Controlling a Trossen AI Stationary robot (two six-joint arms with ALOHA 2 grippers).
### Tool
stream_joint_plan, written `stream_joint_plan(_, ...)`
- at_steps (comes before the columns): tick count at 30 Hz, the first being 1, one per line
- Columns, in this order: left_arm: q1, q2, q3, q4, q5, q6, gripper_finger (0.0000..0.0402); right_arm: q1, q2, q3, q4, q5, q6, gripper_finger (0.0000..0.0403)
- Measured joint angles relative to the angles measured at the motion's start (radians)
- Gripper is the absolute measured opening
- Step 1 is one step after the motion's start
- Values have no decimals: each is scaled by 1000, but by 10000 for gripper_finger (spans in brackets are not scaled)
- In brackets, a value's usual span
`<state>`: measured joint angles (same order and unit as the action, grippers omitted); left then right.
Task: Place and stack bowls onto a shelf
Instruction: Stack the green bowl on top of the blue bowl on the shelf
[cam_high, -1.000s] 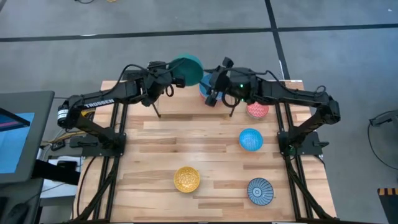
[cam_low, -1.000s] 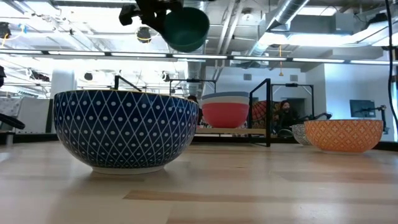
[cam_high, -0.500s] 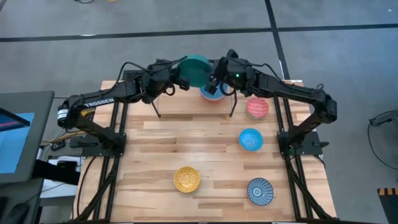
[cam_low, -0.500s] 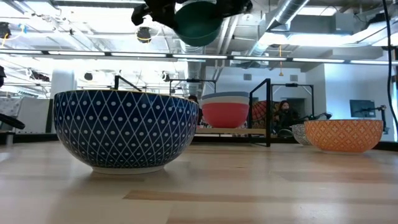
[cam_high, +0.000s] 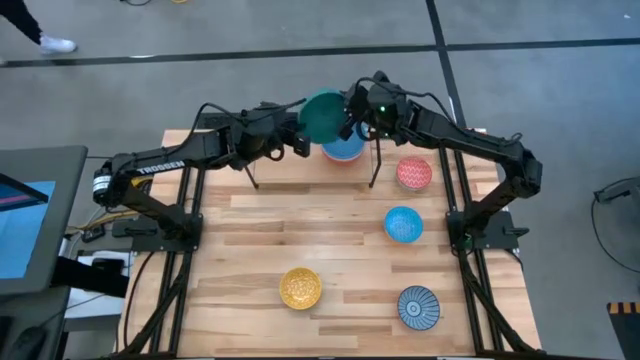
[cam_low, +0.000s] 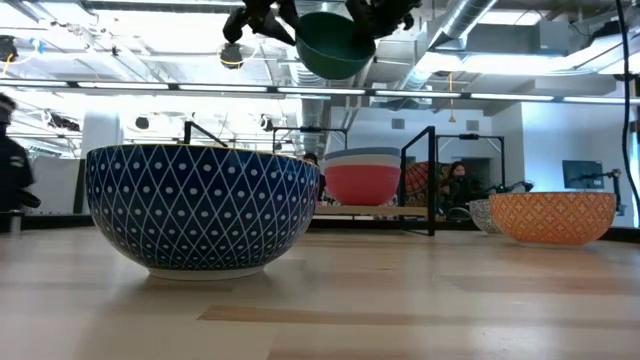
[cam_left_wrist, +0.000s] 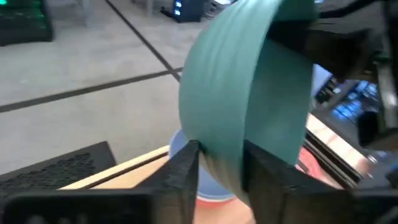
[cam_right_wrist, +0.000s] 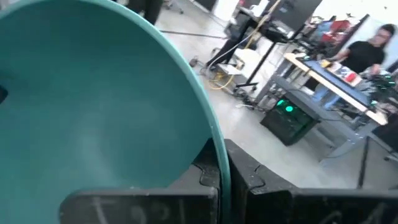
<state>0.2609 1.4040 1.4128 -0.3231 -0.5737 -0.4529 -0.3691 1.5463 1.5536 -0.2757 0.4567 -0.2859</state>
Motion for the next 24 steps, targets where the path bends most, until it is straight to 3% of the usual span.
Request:
stream_joint_plan(5, 11, -3, 0, 67, 49, 34, 203, -47, 1, -1, -62, -90, 46, 24)
stream_joint_plan(9, 9, -9, 0, 138, 52, 119, 246, -92, 17, -3, -115, -140, 86, 24)
stream_joint_plan(12, 5, -23, 0, 205, 76, 204, 256, -137, 34, 2, -134, -186, 115, 24)
stream_joint_plan(17, -10, -36, 0, 264, 99, 311, 258, -229, 147, 80, -326, -281, 127, 24)
stream_joint_plan(24, -13, -37, 0, 229, 98, 282, 258, -291, 325, 269, -558, -427, 167, 24)
